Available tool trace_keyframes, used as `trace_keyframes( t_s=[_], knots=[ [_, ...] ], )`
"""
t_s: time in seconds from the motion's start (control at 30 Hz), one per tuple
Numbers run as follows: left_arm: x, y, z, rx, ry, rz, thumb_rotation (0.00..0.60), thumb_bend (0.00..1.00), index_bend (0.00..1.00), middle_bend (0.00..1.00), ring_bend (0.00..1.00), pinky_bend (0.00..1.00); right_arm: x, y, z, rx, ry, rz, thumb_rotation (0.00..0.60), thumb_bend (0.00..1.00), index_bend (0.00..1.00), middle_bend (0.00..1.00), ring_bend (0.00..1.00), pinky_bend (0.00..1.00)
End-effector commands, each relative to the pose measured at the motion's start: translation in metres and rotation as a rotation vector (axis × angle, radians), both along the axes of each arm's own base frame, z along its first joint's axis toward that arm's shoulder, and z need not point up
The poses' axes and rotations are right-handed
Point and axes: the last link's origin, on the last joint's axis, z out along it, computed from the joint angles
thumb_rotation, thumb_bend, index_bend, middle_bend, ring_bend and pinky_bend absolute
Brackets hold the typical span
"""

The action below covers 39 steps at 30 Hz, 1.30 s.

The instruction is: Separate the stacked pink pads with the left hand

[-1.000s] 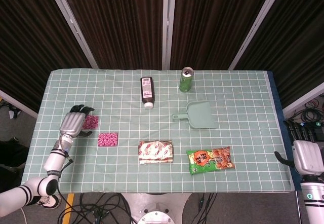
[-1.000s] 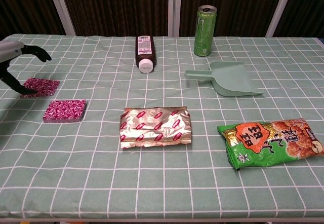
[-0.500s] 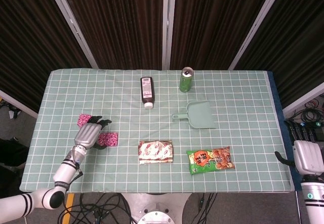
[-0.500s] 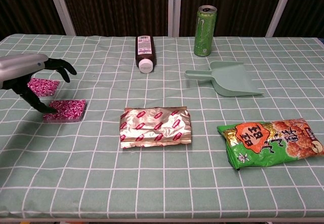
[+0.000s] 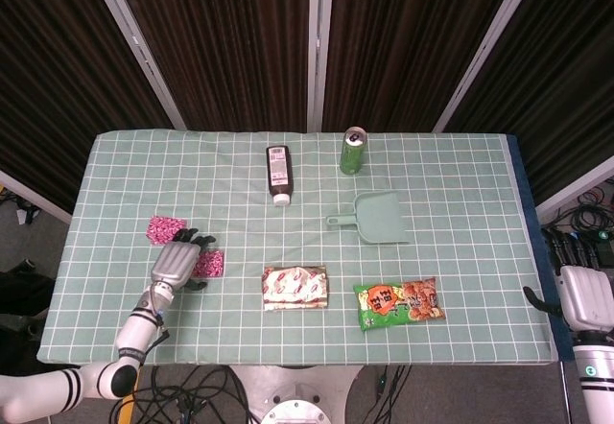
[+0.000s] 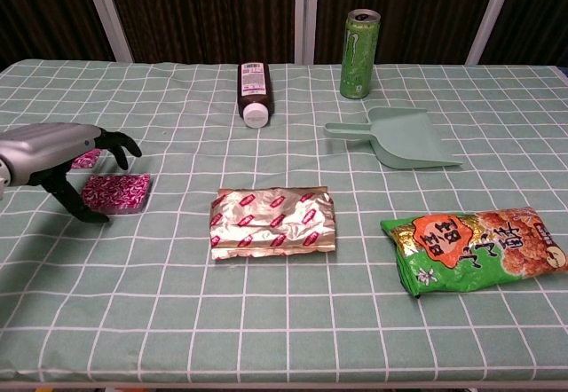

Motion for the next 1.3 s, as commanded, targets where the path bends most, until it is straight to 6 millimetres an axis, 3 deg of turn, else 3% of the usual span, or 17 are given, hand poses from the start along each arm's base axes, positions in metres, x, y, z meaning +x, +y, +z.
trace_keyframes(
  t_s=[0.03, 1.3],
  knots=[
    [-0.0005, 0.0005, -0.0018, -0.006, -0.005, 0.008, 0.600, 0.13, 0.20, 0.27, 0.07, 0.09, 0.0003, 0.0000, -0.0001, 0.001, 0.001, 0.001, 0.600, 0.15, 0.00, 0.05, 0.00, 0.00],
    [-0.0030, 0.0081, -0.0065, 0.012, -0.005, 0.015, 0.600, 0.16, 0.25, 0.36, 0.07, 0.09, -0.0024, 0.0004, -0.0004, 0.004, 0.000, -0.006, 0.600, 0.15, 0.00, 0.05, 0.00, 0.00]
  ],
)
